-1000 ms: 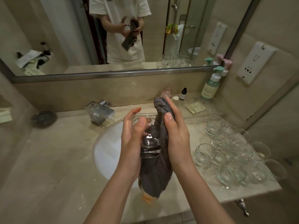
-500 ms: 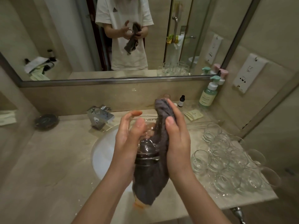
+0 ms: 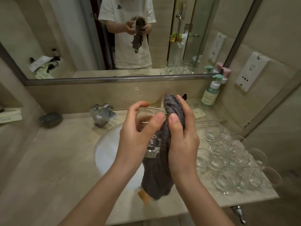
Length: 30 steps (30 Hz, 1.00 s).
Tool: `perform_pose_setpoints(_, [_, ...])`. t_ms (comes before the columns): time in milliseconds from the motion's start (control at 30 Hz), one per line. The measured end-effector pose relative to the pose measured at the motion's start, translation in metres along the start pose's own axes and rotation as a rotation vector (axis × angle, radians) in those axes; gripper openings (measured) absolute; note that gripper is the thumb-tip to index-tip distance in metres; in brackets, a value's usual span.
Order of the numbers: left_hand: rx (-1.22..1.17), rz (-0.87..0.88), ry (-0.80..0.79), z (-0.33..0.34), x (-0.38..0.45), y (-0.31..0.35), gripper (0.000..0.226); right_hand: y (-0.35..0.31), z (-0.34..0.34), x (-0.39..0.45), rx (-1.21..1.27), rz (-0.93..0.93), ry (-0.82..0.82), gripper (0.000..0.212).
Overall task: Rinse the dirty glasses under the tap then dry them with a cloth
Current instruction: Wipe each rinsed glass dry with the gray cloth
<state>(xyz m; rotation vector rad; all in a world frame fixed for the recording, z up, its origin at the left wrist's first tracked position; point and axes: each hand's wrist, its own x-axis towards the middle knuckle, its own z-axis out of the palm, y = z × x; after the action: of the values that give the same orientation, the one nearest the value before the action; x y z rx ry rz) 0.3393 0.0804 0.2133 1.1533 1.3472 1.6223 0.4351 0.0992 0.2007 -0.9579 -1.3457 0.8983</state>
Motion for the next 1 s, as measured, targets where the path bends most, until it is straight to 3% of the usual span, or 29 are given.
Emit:
perform_pose_setpoints(167, [-0.236,-0.206,-0.068,-0.001,-0.003,-0.008,0.043,0.008,-0.005,0.004,0.194,0.112,-0.021,0.041])
perform_pose_setpoints(300, [-0.037,-0.073,0.096,0.000,0.000,-0.013,0.050,0.007,-0.005,-0.003,0.119,0.096,0.013,0.034])
perform_pose_setpoints(500, [0.127,0.053,0.107,0.005,-0.009,-0.011,0.051,0.001,0.001,-0.007,-0.015,-0.015,0.044,0.038])
perform_pose_setpoints(600, [-0.015,0.021,0.057,0.001,0.000,-0.007,0.052,0.000,0.002,-0.003,0.028,-0.016,0.025,0.040])
perform_pose_setpoints(733, [-0.236,-0.135,-0.038,-0.003,0.003,-0.011,0.056,0.007,-0.002,0.010,0.257,0.128,-0.046,0.046])
perform_pose_setpoints(900, [0.033,-0.032,0.176,0.000,0.006,-0.021,0.050,0.013,0.001,0.008,0.134,0.103,-0.003,0.033])
perform_pose_setpoints(1000, [0.127,0.003,0.165,0.002,0.002,-0.021,0.045,0.014,0.004,0.001,0.040,0.067,0.038,0.038])
